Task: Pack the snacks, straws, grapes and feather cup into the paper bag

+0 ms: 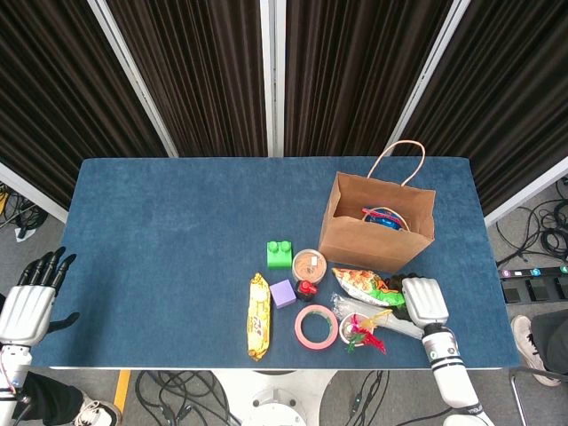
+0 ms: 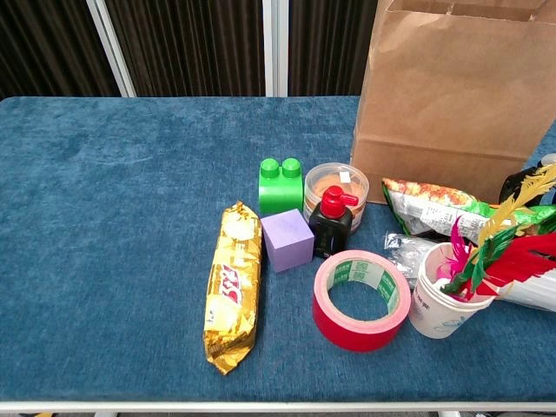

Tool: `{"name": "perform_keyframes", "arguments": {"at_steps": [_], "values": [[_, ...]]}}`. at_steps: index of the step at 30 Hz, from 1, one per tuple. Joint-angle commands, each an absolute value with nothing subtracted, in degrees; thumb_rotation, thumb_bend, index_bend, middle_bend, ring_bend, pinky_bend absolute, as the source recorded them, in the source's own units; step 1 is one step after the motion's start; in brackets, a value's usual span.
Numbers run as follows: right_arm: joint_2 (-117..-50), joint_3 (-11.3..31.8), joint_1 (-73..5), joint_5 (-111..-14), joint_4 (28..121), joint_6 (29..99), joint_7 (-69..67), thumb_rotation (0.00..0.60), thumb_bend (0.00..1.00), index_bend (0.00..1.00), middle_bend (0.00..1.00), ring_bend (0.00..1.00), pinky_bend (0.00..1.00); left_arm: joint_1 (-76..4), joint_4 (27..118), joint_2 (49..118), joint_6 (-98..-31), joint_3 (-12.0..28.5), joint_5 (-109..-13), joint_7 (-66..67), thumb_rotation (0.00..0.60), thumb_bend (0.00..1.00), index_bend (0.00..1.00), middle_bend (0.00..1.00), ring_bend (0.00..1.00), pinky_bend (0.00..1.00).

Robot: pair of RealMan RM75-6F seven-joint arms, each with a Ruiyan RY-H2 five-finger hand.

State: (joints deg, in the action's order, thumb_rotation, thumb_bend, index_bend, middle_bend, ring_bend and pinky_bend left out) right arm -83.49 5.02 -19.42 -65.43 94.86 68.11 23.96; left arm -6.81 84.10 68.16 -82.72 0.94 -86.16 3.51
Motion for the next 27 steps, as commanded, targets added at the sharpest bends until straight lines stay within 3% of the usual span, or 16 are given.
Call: {"name": "perform_keyframes", "arguments": {"at_steps": [1, 8, 20, 27], "values": [[-83.4, 5.1, -19.2, -66.3, 95.0, 69.2, 23.8, 0.6, 0.32, 0.61, 0.53, 0.43, 0.55, -6.8, 84.1, 68.1, -82.7, 1.0, -86.1, 3.4, 0.6, 0.06, 0.1, 0.09, 0.0, 0.14], [-82.1, 5.5, -17.9, -71.0, 96.3, 74.0, 22.1, 0.6, 0.39, 0.66, 0.58, 0.48, 0.6, -6.9, 84.3, 68.3, -82.5, 1.0, -86.1, 3.5, 0.6, 0.06, 0.1, 0.09, 0.0, 0.14], [-77.7, 6.8, -18.0, -80.1, 104.8, 79.4, 22.2, 0.6, 0.42, 0.68, 0.59, 0.49, 0.61, -7.2, 85.2, 68.1, -82.4, 1.1, -86.4, 4.3, 0.6, 0.06, 0.1, 0.09, 0.0, 0.14], [-77.3, 10.7, -20.7, -83.2, 111.1, 80.6, 28.1, 0.6, 0.43, 0.68, 0.59, 0.49, 0.61, -7.3, 86.1, 67.7, -82.4, 1.1, -86.4, 4.8, 0.6, 0.06, 0.1, 0.09, 0.0, 0.14]]}}
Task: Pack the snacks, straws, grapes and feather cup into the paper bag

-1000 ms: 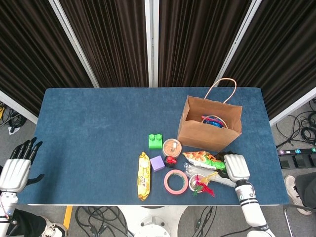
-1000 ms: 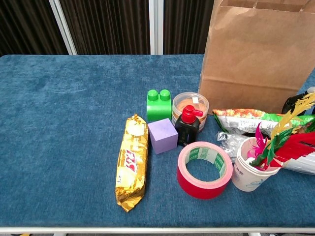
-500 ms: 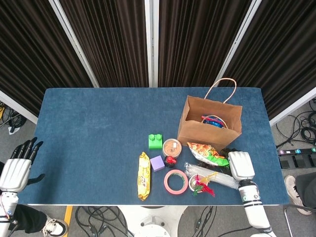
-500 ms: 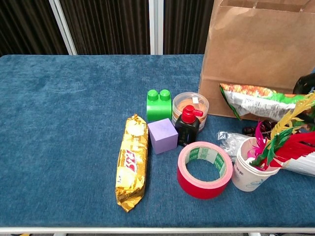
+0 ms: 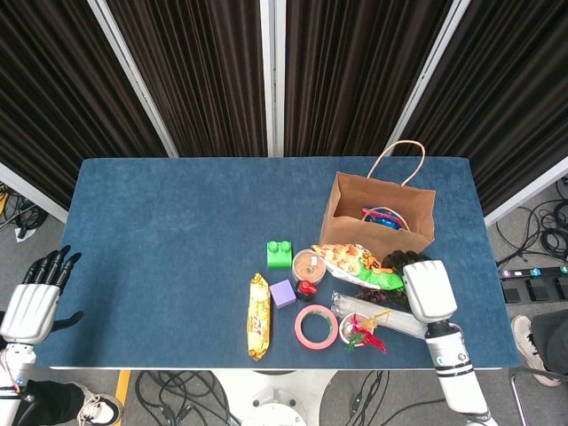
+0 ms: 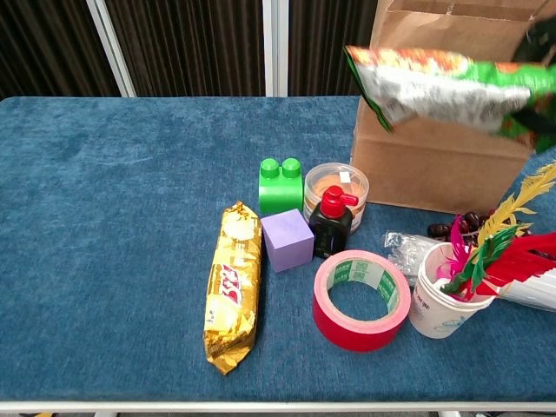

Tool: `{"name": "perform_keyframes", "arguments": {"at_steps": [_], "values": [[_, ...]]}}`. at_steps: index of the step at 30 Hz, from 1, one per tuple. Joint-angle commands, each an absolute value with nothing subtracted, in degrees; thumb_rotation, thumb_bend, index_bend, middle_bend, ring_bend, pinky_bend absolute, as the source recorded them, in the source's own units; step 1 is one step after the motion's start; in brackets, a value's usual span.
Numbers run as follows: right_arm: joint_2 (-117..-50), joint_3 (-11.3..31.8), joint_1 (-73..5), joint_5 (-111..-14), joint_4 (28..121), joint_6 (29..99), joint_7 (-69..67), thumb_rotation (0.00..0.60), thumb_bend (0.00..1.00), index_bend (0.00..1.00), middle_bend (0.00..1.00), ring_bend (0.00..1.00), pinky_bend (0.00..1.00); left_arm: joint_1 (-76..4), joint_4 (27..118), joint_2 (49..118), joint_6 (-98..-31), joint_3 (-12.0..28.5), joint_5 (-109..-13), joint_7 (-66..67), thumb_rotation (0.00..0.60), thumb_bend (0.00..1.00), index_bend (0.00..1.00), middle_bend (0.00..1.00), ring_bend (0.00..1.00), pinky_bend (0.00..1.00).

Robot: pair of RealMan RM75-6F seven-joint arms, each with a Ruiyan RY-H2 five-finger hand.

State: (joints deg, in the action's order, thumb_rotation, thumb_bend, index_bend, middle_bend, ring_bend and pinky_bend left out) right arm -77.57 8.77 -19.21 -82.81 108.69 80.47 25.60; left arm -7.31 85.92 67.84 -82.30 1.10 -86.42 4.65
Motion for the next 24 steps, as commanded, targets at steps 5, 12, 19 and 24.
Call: {"name": "perform_keyframes", "arguments": {"at_steps": [5, 12, 19, 24], "values": [[-78.1, 13.1, -23.3, -84.5, 115.3, 80.0, 32.9, 0.6, 0.43, 0.68, 0.59, 0.49, 0.61, -7.4, 86.6, 67.5, -82.4, 1.5, -86.0, 5.1, 0.6, 0.06, 0.1, 0.09, 0.0, 0.14], [-79.1, 15.9, -26.2, -86.4, 121.1, 79.7, 38.8, 0.6, 0.43, 0.68, 0.59, 0.49, 0.61, -7.8, 86.9, 67.5, -81.8, 1.4, -86.2, 5.7, 0.6, 0.07, 0.1, 0.09, 0.0, 0.14], [-76.7, 21.8, -27.0, -86.4, 125.2, 83.0, 41.6, 0.6, 0.43, 0.68, 0.59, 0.49, 0.62, -7.7, 86.9, 67.6, -81.9, 1.4, -86.0, 5.5, 0.6, 0.07, 0.1, 0.09, 0.0, 0.14], [-73.4, 27.6, -27.0, -82.1, 123.7, 85.3, 39.5, 0.6, 0.43, 0.68, 0.59, 0.49, 0.62, -7.6, 86.8, 67.6, -82.1, 1.3, -86.2, 5.3, 0.6, 0.07, 0.1, 0.09, 0.0, 0.14]]}}
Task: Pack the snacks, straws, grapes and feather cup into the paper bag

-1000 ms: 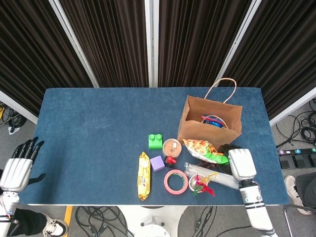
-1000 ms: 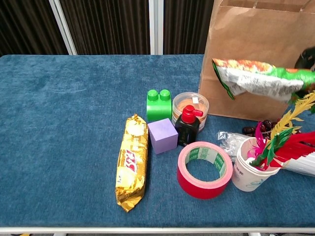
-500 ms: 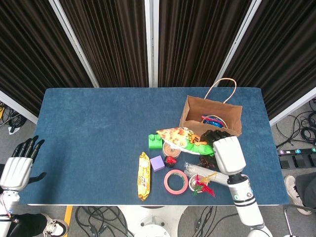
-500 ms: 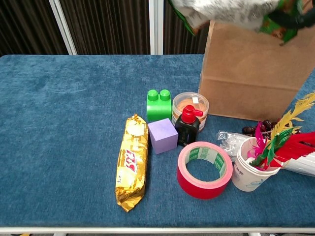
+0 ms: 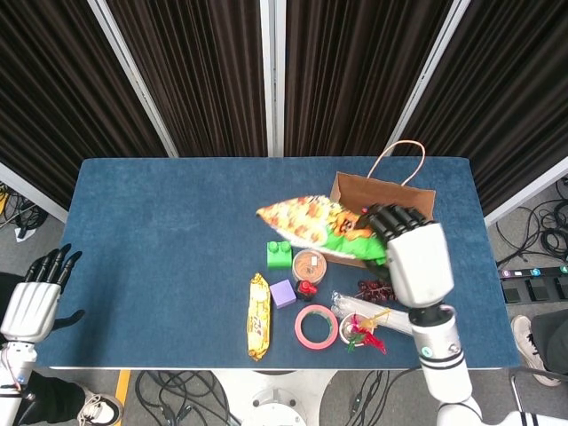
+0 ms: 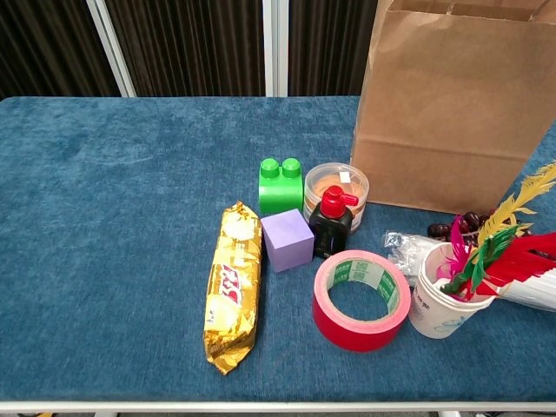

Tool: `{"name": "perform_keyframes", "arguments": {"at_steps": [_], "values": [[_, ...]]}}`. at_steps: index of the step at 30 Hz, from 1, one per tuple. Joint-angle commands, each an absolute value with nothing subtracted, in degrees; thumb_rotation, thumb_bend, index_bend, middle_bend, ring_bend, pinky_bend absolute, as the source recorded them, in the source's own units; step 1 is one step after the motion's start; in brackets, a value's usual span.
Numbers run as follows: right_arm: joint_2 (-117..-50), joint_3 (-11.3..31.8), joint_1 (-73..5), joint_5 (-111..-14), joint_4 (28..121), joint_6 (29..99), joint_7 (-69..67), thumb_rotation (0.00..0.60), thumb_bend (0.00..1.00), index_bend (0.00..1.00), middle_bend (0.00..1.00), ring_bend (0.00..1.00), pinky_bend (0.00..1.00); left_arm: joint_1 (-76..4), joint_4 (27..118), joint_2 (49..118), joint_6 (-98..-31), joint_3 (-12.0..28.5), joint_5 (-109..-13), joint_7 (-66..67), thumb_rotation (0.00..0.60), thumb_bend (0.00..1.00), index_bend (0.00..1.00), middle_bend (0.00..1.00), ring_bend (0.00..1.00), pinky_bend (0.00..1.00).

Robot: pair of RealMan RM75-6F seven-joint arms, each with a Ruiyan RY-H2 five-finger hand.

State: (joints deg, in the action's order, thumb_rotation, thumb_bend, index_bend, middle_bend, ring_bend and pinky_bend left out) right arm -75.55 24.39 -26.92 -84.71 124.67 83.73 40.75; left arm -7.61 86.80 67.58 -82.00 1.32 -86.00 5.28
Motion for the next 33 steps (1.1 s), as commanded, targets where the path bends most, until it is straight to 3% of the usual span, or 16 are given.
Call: {"name": "perform_keyframes", "arguments": {"at_steps": [1, 9, 18, 33], "values": [[-72.6, 28.9, -27.1, -81.4, 122.8, 85.7, 38.8, 0.6, 0.43, 0.68, 0.59, 0.49, 0.62, -7.7, 86.9, 67.6, -82.1, 1.3, -86.3, 5.4, 0.6, 0.07, 0.1, 0.09, 0.0, 0.14], [-67.7, 31.9, -26.4, -76.6, 116.2, 86.1, 35.1, 0.6, 0.43, 0.68, 0.59, 0.49, 0.61, -8.2, 86.9, 67.8, -81.8, 1.7, -86.2, 5.6, 0.6, 0.07, 0.1, 0.09, 0.0, 0.14], [-65.2, 28.9, -26.0, -71.0, 110.6, 81.9, 31.4, 0.6, 0.43, 0.68, 0.59, 0.49, 0.62, -8.2, 86.2, 68.3, -81.4, 1.4, -85.9, 5.6, 0.6, 0.07, 0.1, 0.09, 0.0, 0.14], [-63.9, 24.4, -29.7, -63.6, 110.3, 74.1, 33.0, 0.6, 0.4, 0.68, 0.59, 0.49, 0.62, -7.7, 85.9, 68.0, -82.2, 1.5, -85.8, 4.8, 0.6, 0.07, 0.1, 0.09, 0.0, 0.14]]}}
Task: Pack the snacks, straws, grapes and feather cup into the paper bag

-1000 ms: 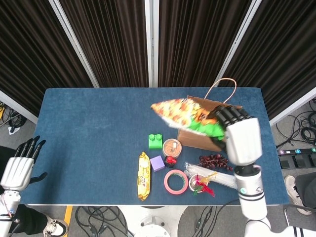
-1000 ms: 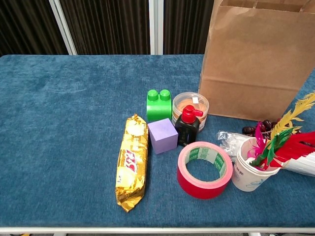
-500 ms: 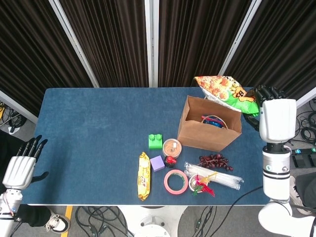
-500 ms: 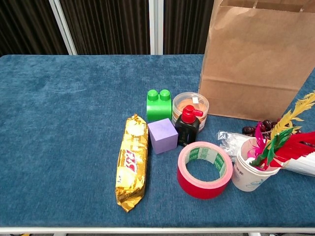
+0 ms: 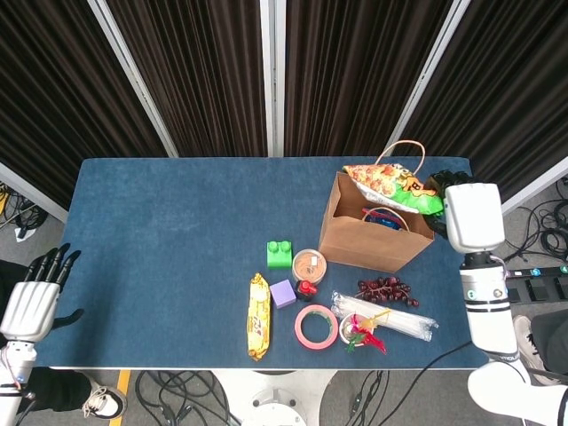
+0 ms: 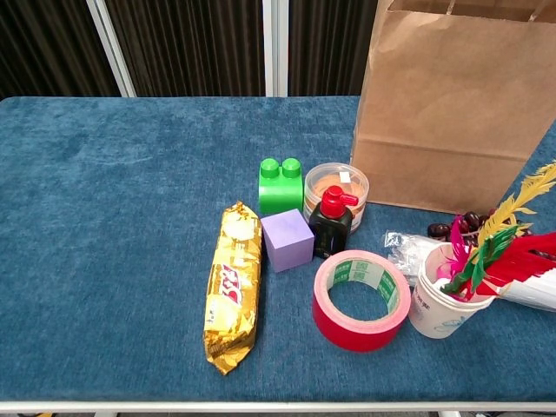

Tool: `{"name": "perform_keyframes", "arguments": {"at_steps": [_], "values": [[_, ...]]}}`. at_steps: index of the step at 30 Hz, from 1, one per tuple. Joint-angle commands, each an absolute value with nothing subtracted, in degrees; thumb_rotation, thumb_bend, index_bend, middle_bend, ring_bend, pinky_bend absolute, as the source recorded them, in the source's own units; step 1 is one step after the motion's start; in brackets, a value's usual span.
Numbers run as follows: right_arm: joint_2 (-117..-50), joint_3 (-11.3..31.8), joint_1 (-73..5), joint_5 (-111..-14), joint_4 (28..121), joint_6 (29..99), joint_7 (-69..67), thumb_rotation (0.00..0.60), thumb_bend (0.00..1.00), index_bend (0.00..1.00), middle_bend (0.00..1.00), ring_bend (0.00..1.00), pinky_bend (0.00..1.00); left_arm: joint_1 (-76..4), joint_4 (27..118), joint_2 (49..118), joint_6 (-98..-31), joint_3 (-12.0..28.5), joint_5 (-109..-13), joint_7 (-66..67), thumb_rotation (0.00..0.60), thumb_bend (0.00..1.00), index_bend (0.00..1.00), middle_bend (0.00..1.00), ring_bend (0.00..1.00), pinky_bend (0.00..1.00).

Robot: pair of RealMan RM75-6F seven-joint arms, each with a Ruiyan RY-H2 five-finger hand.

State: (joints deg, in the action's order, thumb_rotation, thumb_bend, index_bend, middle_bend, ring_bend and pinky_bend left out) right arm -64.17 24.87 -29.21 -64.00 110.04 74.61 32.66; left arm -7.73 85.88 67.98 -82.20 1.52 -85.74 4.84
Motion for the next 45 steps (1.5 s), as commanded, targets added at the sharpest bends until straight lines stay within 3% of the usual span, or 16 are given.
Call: {"name": "perform_keyframes", "arguments": {"at_steps": [1, 4, 7, 11, 14, 20, 29, 39, 45], "values": [[-63.8, 24.3, -29.9, -63.3, 110.4, 73.9, 33.2, 0.6, 0.4, 0.68, 0.59, 0.49, 0.61, -7.7, 85.9, 68.0, -82.2, 1.5, -85.8, 4.8, 0.6, 0.07, 0.1, 0.09, 0.0, 0.14], [-63.4, 23.9, -30.6, -62.1, 110.9, 73.2, 33.4, 0.6, 0.37, 0.68, 0.59, 0.49, 0.62, -7.8, 85.8, 68.0, -82.1, 1.5, -85.8, 4.7, 0.6, 0.07, 0.1, 0.09, 0.0, 0.14], [-62.8, 23.6, -31.1, -61.0, 111.4, 72.6, 33.4, 0.6, 0.27, 0.68, 0.57, 0.48, 0.61, -7.7, 85.7, 68.0, -82.2, 1.5, -85.8, 4.6, 0.6, 0.07, 0.1, 0.09, 0.0, 0.14], [-61.9, 23.1, -31.7, -59.9, 112.1, 71.4, 32.4, 0.6, 0.09, 0.58, 0.53, 0.42, 0.53, -7.6, 85.5, 68.1, -82.2, 1.5, -85.6, 4.5, 0.6, 0.07, 0.1, 0.09, 0.0, 0.14], [-61.3, 22.9, -31.8, -60.1, 112.6, 70.9, 30.4, 0.6, 0.0, 0.5, 0.49, 0.37, 0.48, -7.6, 85.4, 68.2, -82.1, 1.5, -85.4, 4.5, 0.6, 0.07, 0.1, 0.09, 0.0, 0.14], [-61.5, 22.5, -32.0, -61.3, 111.9, 72.1, 28.3, 0.6, 0.0, 0.41, 0.43, 0.29, 0.38, -7.6, 85.3, 68.4, -82.0, 1.5, -85.4, 4.6, 0.6, 0.07, 0.1, 0.09, 0.0, 0.14], [-61.5, 22.8, -31.3, -64.3, 112.6, 76.1, 24.8, 0.6, 0.0, 0.41, 0.43, 0.29, 0.38, -7.6, 85.4, 68.4, -82.0, 1.5, -85.4, 4.8, 0.6, 0.07, 0.1, 0.09, 0.0, 0.14], [-60.2, 26.7, -31.8, -72.4, 115.7, 82.3, 20.8, 0.6, 0.0, 0.41, 0.43, 0.29, 0.38, -7.7, 86.1, 68.2, -82.0, 1.5, -85.7, 5.6, 0.6, 0.07, 0.1, 0.09, 0.0, 0.14], [-59.8, 22.2, -31.2, -80.9, 119.1, 81.0, 18.5, 0.6, 0.01, 0.41, 0.43, 0.29, 0.38, -7.8, 86.4, 68.5, -82.0, 1.4, -85.7, 6.1, 0.6, 0.07, 0.1, 0.09, 0.0, 0.14]]}}
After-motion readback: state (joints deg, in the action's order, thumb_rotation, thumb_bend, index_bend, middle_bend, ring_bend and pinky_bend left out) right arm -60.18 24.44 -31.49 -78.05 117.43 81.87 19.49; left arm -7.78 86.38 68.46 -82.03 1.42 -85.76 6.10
